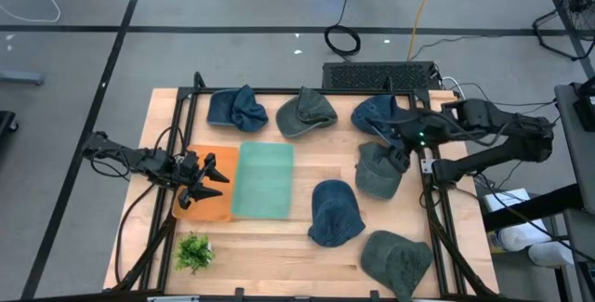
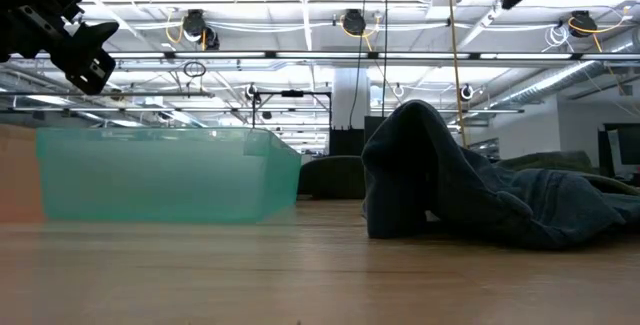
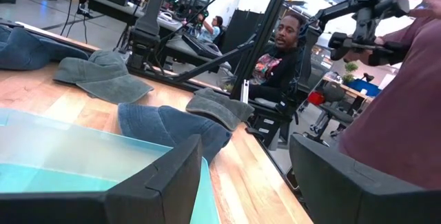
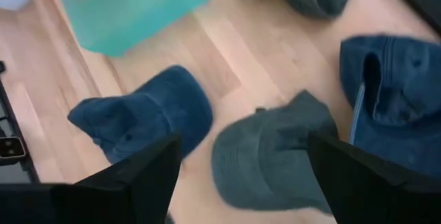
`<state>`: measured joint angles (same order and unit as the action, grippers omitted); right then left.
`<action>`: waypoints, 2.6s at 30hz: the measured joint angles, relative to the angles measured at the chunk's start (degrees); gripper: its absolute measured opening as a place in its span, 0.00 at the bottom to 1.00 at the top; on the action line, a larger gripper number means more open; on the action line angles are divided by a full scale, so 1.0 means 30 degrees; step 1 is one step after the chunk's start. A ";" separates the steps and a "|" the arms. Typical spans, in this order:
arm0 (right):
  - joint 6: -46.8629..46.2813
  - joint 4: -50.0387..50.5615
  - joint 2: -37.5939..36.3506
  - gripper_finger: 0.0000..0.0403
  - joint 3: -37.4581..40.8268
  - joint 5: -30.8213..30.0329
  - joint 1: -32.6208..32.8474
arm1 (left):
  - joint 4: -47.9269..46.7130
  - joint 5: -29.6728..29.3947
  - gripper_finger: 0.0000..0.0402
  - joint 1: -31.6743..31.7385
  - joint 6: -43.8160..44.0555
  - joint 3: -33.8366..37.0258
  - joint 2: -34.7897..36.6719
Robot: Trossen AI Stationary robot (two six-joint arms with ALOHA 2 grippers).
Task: Pick & Place hat
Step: Put the top right blue cap into the orange bin
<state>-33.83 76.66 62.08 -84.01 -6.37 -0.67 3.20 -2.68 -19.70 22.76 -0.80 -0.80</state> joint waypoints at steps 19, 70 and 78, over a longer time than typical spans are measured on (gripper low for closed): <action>0.1445 0.2982 0.2356 0.74 0.0000 0.0561 -0.4798 | 0.0000 0.0000 0.57 0.0000 0.0000 0.0000 0.0000; 1.0573 0.1179 0.7269 0.74 -0.0640 0.0080 -1.3624 | 0.0000 0.0000 0.57 0.0002 0.0000 0.0000 0.0002; 1.0074 -0.0434 0.6885 0.74 0.1818 0.0138 -1.3309 | 0.0000 0.0000 0.57 0.0006 0.0000 -0.0005 0.0000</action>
<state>-3.60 75.36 82.73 -78.55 -5.96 -40.59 3.20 -2.68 -19.69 22.76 -0.81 -0.80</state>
